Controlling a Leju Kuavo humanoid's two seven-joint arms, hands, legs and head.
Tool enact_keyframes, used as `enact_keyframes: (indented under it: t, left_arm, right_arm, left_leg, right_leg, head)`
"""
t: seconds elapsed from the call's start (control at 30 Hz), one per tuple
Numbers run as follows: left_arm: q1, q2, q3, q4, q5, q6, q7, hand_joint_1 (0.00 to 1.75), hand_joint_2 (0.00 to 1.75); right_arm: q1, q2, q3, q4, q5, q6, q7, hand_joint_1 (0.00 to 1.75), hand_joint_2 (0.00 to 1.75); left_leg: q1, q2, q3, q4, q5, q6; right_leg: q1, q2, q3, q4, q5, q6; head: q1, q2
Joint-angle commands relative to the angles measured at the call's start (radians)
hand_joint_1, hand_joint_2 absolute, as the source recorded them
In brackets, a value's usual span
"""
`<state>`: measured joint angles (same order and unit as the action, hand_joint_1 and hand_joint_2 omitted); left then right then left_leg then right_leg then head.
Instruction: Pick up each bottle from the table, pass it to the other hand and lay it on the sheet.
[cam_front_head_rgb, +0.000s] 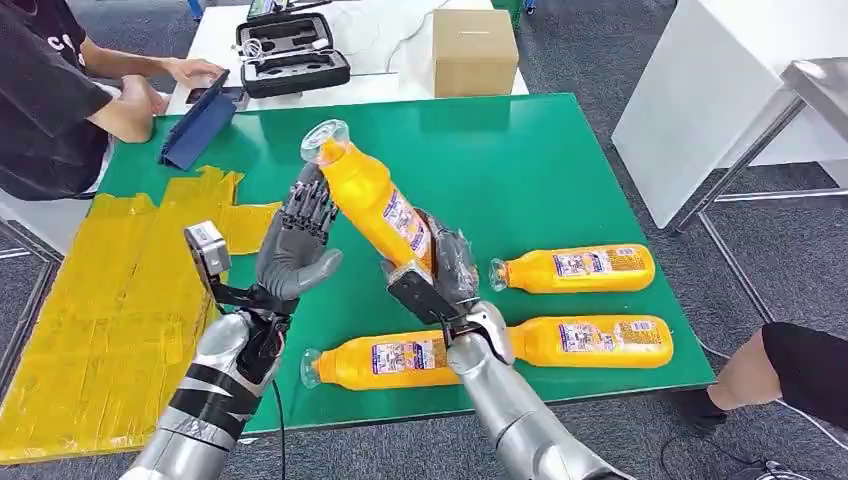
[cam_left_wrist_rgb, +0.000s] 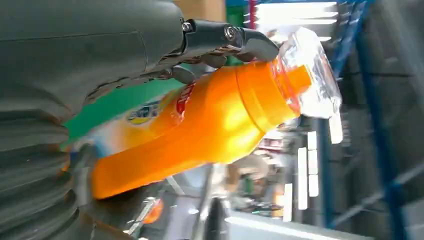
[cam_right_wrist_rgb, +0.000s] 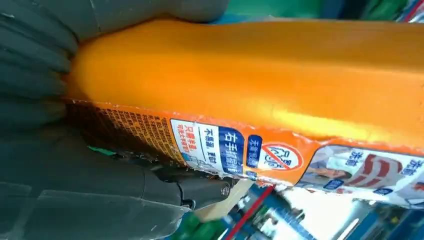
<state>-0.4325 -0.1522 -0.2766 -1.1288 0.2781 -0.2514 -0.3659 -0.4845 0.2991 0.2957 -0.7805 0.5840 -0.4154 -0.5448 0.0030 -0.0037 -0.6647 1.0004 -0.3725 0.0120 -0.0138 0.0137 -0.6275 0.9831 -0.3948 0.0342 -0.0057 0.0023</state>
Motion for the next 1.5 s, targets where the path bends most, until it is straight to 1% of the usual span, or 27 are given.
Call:
enact_keyframes:
  t: [0.03, 0.07, 0.13, 0.17, 0.2, 0.3, 0.33, 0.4, 0.43, 0.5, 0.53, 0.57, 0.63, 0.67, 0.73, 0.83, 0.87, 0.97, 1.0, 1.03, 1.1, 1.2, 1.23, 1.27, 1.37, 1.43, 1.5]
  left_arm:
    - [-0.104, 0.012, 0.015, 0.216, 0.033, 0.019, -0.003, 0.0, 1.75]
    - [-0.134, 0.006, 0.061, 0.297, 0.061, 0.059, 0.023, 0.0, 1.75]
    - [-0.201, 0.021, 0.117, 0.473, 0.089, 0.02, -0.017, 0.0, 1.75]
    - [-0.211, 0.027, 0.128, 0.504, 0.09, 0.013, -0.026, 0.0, 1.75]
    - [-0.217, 0.03, 0.141, 0.53, 0.095, 0.017, -0.032, 0.0, 1.75]
    - [-0.227, 0.029, 0.15, 0.558, 0.089, 0.014, -0.046, 0.0, 1.75]
    - [-0.229, 0.027, 0.155, 0.563, 0.086, 0.012, -0.049, 0.0, 1.75]
    - [-0.23, 0.027, 0.163, 0.567, 0.089, 0.014, -0.048, 0.0, 1.75]
    - [-0.23, 0.027, 0.163, 0.567, 0.089, 0.014, -0.048, 0.0, 1.75]
    - [-0.23, 0.027, 0.163, 0.567, 0.089, 0.014, -0.048, 0.0, 1.75]
    - [-0.23, 0.027, 0.163, 0.567, 0.089, 0.014, -0.048, 0.0, 1.75]
    - [-0.23, 0.027, 0.163, 0.567, 0.089, 0.014, -0.048, 0.0, 1.75]
    - [-0.23, 0.027, 0.163, 0.567, 0.089, 0.014, -0.048, 0.0, 1.75]
    - [-0.23, 0.027, 0.163, 0.567, 0.089, 0.014, -0.048, 0.0, 1.75]
    - [-0.23, 0.027, 0.163, 0.567, 0.089, 0.014, -0.048, 0.0, 1.75]
    - [-0.23, 0.027, 0.163, 0.567, 0.089, 0.014, -0.048, 0.0, 1.75]
    - [-0.229, 0.026, 0.166, 0.569, 0.089, 0.017, -0.048, 0.0, 1.75]
    - [-0.223, 0.017, 0.189, 0.555, 0.079, 0.034, -0.065, 0.0, 1.75]
    - [-0.218, 0.01, 0.203, 0.539, 0.072, 0.043, -0.073, 0.03, 1.75]
    - [-0.209, 0.001, 0.221, 0.512, 0.065, 0.062, -0.079, 1.75, 1.75]
    - [-0.191, -0.009, 0.242, 0.459, 0.052, 0.087, -0.083, 1.75, 1.75]
    - [-0.174, -0.017, 0.26, 0.412, 0.044, 0.117, -0.083, 1.75, 1.75]
    - [-0.169, -0.019, 0.265, 0.398, 0.041, 0.126, -0.083, 1.75, 1.75]
    - [-0.166, -0.019, 0.266, 0.393, 0.038, 0.127, -0.082, 1.75, 1.75]
    - [-0.155, -0.02, 0.276, 0.377, 0.04, 0.128, -0.088, 1.75, 1.75]
    - [-0.141, -0.025, 0.284, 0.353, 0.039, 0.138, -0.094, 1.75, 1.75]
    - [-0.13, -0.027, 0.288, 0.334, 0.04, 0.144, -0.097, 1.75, 1.75]
  right_arm:
    - [0.009, 0.032, 0.286, -0.067, 0.049, 0.025, -0.034, 1.68, 1.75]
    - [0.014, 0.031, 0.36, -0.098, 0.075, 0.021, -0.054, 1.61, 1.75]
    - [0.026, 0.036, 0.447, -0.144, 0.06, 0.017, -0.008, 1.57, 1.75]
    - [0.027, 0.036, 0.461, -0.151, 0.058, 0.015, -0.004, 1.59, 1.75]
    - [0.025, 0.034, 0.474, -0.153, 0.056, 0.018, -0.004, 1.59, 1.75]
    - [0.022, 0.028, 0.493, -0.152, 0.051, 0.018, -0.006, 1.61, 1.75]
    - [0.02, 0.026, 0.5, -0.151, 0.044, 0.024, -0.005, 1.59, 1.75]
    - [0.019, 0.025, 0.508, -0.149, 0.043, 0.024, -0.009, 1.64, 1.75]
    - [0.019, 0.025, 0.508, -0.149, 0.043, 0.024, -0.009, 1.59, 1.75]
    - [0.019, 0.025, 0.508, -0.149, 0.043, 0.024, -0.009, 1.59, 1.75]
    - [0.019, 0.025, 0.508, -0.149, 0.043, 0.024, -0.009, 1.59, 1.75]
    - [0.019, 0.025, 0.508, -0.149, 0.043, 0.024, -0.009, 1.59, 1.75]
    - [0.019, 0.025, 0.508, -0.149, 0.043, 0.024, -0.009, 1.59, 1.75]
    - [0.019, 0.025, 0.508, -0.149, 0.043, 0.024, -0.009, 1.59, 1.75]
    - [0.019, 0.025, 0.508, -0.149, 0.043, 0.024, -0.009, 1.59, 1.75]
    - [0.019, 0.025, 0.508, -0.149, 0.043, 0.024, -0.009, 1.61, 1.75]
    - [0.019, 0.025, 0.513, -0.148, 0.044, 0.024, -0.011, 1.61, 1.75]
    - [0.012, 0.022, 0.532, -0.135, 0.034, 0.013, -0.004, 1.62, 1.75]
    - [0.008, 0.019, 0.54, -0.129, 0.027, 0.008, 0.0, 1.64, 1.75]
    - [0.006, 0.016, 0.543, -0.121, 0.02, 0.001, 0.008, 1.62, 1.75]
    - [0.001, 0.012, 0.542, -0.106, 0.012, -0.005, 0.01, 1.62, 1.75]
    - [0.0, 0.01, 0.536, -0.094, 0.009, -0.01, 0.01, 1.66, 1.75]
    - [0.0, 0.01, 0.534, -0.09, 0.008, -0.012, 0.011, 1.62, 1.75]
    - [0.0, 0.009, 0.532, -0.087, 0.009, -0.013, 0.011, 1.66, 1.75]
    - [0.001, 0.009, 0.527, -0.077, 0.012, -0.019, 0.013, 1.66, 1.75]
    - [0.005, 0.007, 0.516, -0.076, 0.009, -0.028, 0.012, 1.66, 1.75]
    - [0.01, 0.003, 0.501, -0.086, 0.0, -0.034, 0.006, 1.73, 1.75]
  left_leg:
    - [0.001, 0.0, 0.007, 0.0, -0.003, -0.001]
    - [0.001, 0.001, 0.005, 0.0, -0.002, -0.001]
    - [0.001, 0.003, 0.008, 0.002, -0.005, -0.001]
    - [0.0, 0.0, 0.003, 0.0, -0.001, -0.001]
    - [0.001, 0.001, 0.007, 0.0, -0.003, -0.001]
    - [0.001, 0.003, 0.004, 0.001, -0.003, -0.001]
    - [0.001, 0.004, 0.007, 0.001, -0.004, -0.001]
    - [0.0, 0.001, 0.002, 0.0, -0.001, -0.001]
    - [0.001, 0.001, 0.004, 0.0, -0.003, -0.001]
    - [0.001, 0.001, 0.005, 0.001, -0.004, -0.001]
    - [0.0, 0.0, 0.002, 0.0, -0.002, -0.001]
    - [0.001, 0.002, 0.005, 0.001, -0.003, -0.001]
    - [0.0, 0.0, 0.001, 0.0, -0.001, -0.001]
    - [0.001, 0.002, 0.005, 0.001, -0.004, -0.001]
    - [0.001, 0.001, 0.002, 0.0, -0.002, -0.001]
    - [0.001, 0.002, 0.006, 0.002, -0.004, -0.002]
    - [0.001, 0.001, 0.002, 0.0, -0.002, -0.001]
    - [0.001, 0.002, 0.006, 0.002, -0.004, -0.001]
    - [0.001, 0.002, 0.005, 0.002, -0.005, -0.001]
    - [0.001, 0.002, 0.004, 0.001, -0.004, -0.001]
    - [0.001, 0.0, 0.001, 0.0, -0.002, -0.001]
    - [0.001, 0.001, 0.005, 0.002, -0.004, -0.001]
    - [0.001, 0.0, 0.002, 0.0, -0.002, -0.001]
    - [0.001, 0.0, 0.004, 0.001, -0.003, -0.001]
    - [0.001, 0.001, 0.008, 0.001, -0.005, -0.002]
    - [0.001, 0.0, 0.003, 0.0, -0.002, -0.001]
    - [0.002, 0.001, 0.007, 0.002, -0.005, -0.001]
  right_leg:
    - [0.001, -0.001, 0.007, 0.0, -0.003, -0.002]
    - [0.001, 0.0, 0.004, 0.0, -0.002, -0.001]
    - [0.001, 0.001, 0.007, 0.001, -0.003, -0.002]
    - [0.0, -0.001, 0.003, 0.0, -0.001, -0.001]
    - [0.002, 0.0, 0.006, 0.0, -0.003, -0.002]
    - [0.001, 0.003, 0.004, 0.001, -0.001, -0.002]
    - [0.001, 0.003, 0.007, 0.001, -0.002, -0.002]
    - [0.0, 0.001, 0.003, 0.0, -0.001, -0.001]
    - [0.001, 0.001, 0.005, 0.001, -0.002, -0.002]
    - [0.001, 0.002, 0.006, 0.001, -0.003, -0.002]
    - [0.0, 0.001, 0.003, 0.001, -0.001, -0.001]
    - [0.001, 0.002, 0.006, 0.001, -0.002, -0.002]
    - [0.0, 0.001, 0.002, 0.0, -0.001, -0.001]
    - [0.001, 0.002, 0.006, 0.002, -0.003, -0.002]
    - [0.001, 0.002, 0.003, 0.001, -0.001, -0.001]
    - [0.002, 0.002, 0.006, 0.002, -0.003, -0.002]
    - [0.001, 0.001, 0.003, 0.001, -0.001, -0.001]
    - [0.001, 0.002, 0.006, 0.002, -0.003, -0.002]
    - [0.001, 0.002, 0.006, 0.002, -0.003, -0.002]
    - [0.001, 0.002, 0.005, 0.002, -0.002, -0.002]
    - [0.001, 0.001, 0.002, 0.001, -0.001, -0.001]
    - [0.001, 0.001, 0.006, 0.002, -0.003, -0.002]
    - [0.001, 0.001, 0.003, 0.0, -0.001, -0.001]
    - [0.001, 0.001, 0.005, 0.001, -0.002, -0.002]
    - [0.002, 0.001, 0.009, 0.001, -0.004, -0.003]
    - [0.001, 0.001, 0.004, 0.0, -0.002, -0.002]
    - [0.002, 0.001, 0.008, 0.001, -0.004, -0.002]
  head:
    - [0.001, 0.0]
    - [0.0, 0.0]
    - [0.0, 0.0]
    - [0.0, 0.0]
    - [0.001, 0.0]
    - [0.0, 0.0]
    - [0.001, 0.0]
    - [0.001, 0.0]
    - [0.001, 0.0]
    - [0.001, 0.0]
    - [0.001, 0.0]
    - [0.001, 0.0]
    - [0.0, 0.0]
    - [0.001, 0.0]
    - [0.001, 0.0]
    - [0.001, 0.0]
    - [0.001, 0.0]
    - [0.001, 0.0]
    - [0.001, 0.0]
    - [0.001, 0.0]
    - [0.001, 0.0]
    - [0.001, 0.0]
    - [0.001, 0.0]
    - [0.001, 0.0]
    - [0.001, 0.0]
    - [0.001, 0.0]
    - [0.0, 0.0]
